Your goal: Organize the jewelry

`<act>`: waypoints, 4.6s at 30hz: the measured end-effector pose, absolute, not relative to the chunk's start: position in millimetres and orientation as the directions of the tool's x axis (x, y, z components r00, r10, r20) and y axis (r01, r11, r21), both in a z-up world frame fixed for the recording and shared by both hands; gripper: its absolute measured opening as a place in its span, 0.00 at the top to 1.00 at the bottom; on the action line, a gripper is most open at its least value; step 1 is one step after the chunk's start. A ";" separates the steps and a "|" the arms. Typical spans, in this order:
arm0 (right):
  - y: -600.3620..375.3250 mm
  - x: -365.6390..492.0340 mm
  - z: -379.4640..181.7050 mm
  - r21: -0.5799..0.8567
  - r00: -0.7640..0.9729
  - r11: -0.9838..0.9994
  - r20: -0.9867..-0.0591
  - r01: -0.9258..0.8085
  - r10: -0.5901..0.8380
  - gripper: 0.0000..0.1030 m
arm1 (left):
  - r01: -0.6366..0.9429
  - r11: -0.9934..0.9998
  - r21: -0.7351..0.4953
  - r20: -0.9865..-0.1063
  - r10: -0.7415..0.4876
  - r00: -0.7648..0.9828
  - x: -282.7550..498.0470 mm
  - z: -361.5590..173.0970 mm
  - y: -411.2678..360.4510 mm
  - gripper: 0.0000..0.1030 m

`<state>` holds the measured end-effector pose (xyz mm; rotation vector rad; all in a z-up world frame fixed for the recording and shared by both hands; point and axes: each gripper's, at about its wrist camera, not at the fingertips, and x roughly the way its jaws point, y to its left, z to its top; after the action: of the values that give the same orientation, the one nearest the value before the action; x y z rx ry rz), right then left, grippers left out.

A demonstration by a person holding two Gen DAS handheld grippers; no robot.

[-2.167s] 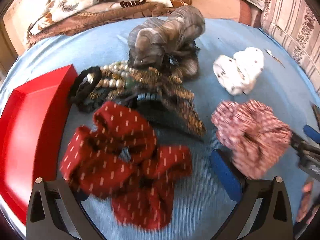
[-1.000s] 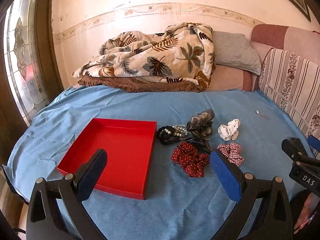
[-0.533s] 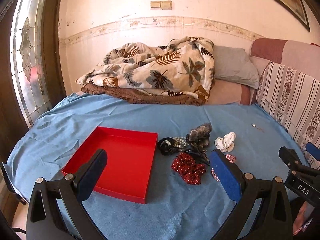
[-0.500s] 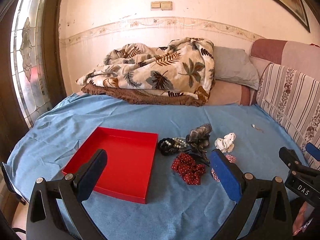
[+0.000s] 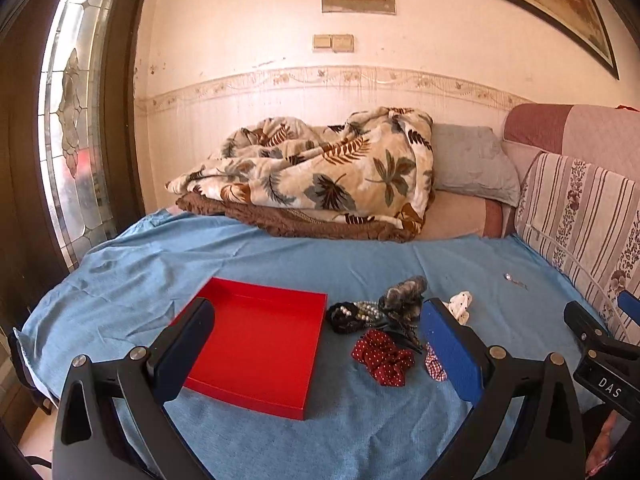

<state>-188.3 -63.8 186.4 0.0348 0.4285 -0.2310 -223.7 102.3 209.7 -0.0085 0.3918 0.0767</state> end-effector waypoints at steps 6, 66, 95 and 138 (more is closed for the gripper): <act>-63.2 -191.4 185.9 0.004 0.889 0.974 -0.409 0.227 -0.206 0.00 | -0.077 0.997 0.019 -0.352 0.078 0.933 -230.1 212.0 102.1 0.00; -99.5 -36.6 45.1 0.246 0.675 0.967 -0.725 0.069 0.136 0.33 | 0.205 0.978 0.026 -0.772 -0.111 0.626 -49.4 47.4 32.5 0.26; -67.8 -52.3 81.8 0.211 0.690 0.977 -0.701 -0.040 0.180 0.91 | 0.245 0.958 -0.148 -0.736 -0.273 0.620 -82.4 93.5 68.6 0.80; 176.5 122.4 77.5 0.245 0.519 0.906 -0.754 -0.347 0.402 0.51 | -0.170 0.974 -0.150 -0.671 0.026 0.741 17.5 75.2 318.0 0.44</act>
<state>122.4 176.5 77.5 0.0660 0.9221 0.4496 17.5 318.0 75.2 -0.2075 0.7303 0.1084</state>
